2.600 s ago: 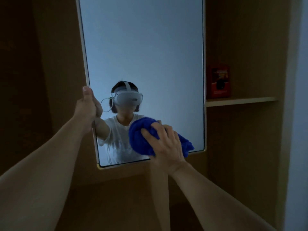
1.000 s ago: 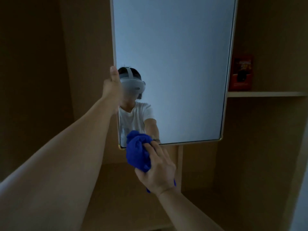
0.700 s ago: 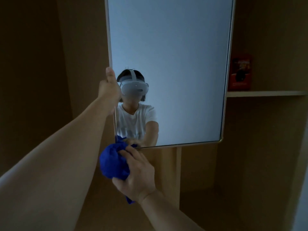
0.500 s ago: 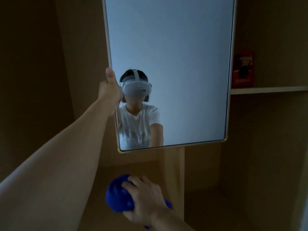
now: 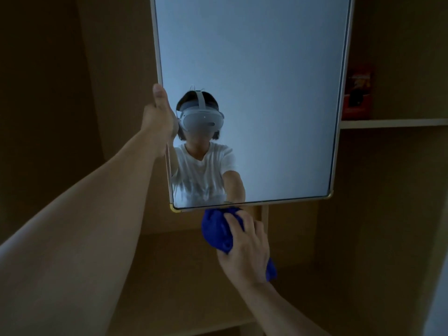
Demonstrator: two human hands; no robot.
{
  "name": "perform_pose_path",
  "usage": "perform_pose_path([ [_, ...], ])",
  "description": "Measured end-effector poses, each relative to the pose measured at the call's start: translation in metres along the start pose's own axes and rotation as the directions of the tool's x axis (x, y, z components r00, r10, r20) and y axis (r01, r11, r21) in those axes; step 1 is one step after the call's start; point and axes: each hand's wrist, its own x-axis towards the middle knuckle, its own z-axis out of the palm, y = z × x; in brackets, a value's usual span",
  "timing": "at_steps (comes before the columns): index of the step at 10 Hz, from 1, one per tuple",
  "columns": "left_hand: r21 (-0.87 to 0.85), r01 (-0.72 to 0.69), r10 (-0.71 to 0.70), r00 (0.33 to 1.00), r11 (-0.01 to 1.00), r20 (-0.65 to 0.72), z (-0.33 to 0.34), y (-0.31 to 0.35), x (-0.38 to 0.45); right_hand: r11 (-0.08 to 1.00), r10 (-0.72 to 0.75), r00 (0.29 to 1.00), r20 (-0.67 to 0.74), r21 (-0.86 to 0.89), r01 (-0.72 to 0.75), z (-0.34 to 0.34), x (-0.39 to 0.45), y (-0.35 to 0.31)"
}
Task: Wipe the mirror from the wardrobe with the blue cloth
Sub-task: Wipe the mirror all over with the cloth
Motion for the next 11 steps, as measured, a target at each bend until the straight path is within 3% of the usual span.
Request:
perform_pose_path([
  [1,0.01,0.004,-0.004,1.0,1.0,0.002,-0.001,0.001,-0.003,0.957,-0.266,0.958,0.112,-0.091,0.276,-0.013,-0.002,-0.001],
  [2,-0.003,0.001,-0.001,1.0,1.0,-0.013,0.0,0.001,-0.003,0.924,-0.353,0.927,0.129,-0.107,0.367,-0.019,0.013,-0.031],
  [4,0.04,0.004,-0.007,0.997,0.999,0.073,-0.006,0.007,-0.007,0.931,-0.266,0.928,0.263,-0.179,0.318,-0.02,0.03,-0.065],
  [6,-0.035,-0.049,0.051,0.996,0.998,0.069,-0.006,0.008,-0.012,0.935,-0.237,0.924,0.299,-0.187,0.301,-0.02,0.041,-0.063],
  [11,0.042,0.015,-0.02,0.993,0.999,0.115,-0.009,0.012,-0.017,0.953,-0.088,0.964,0.25,-0.259,0.154,-0.029,0.033,-0.019],
])
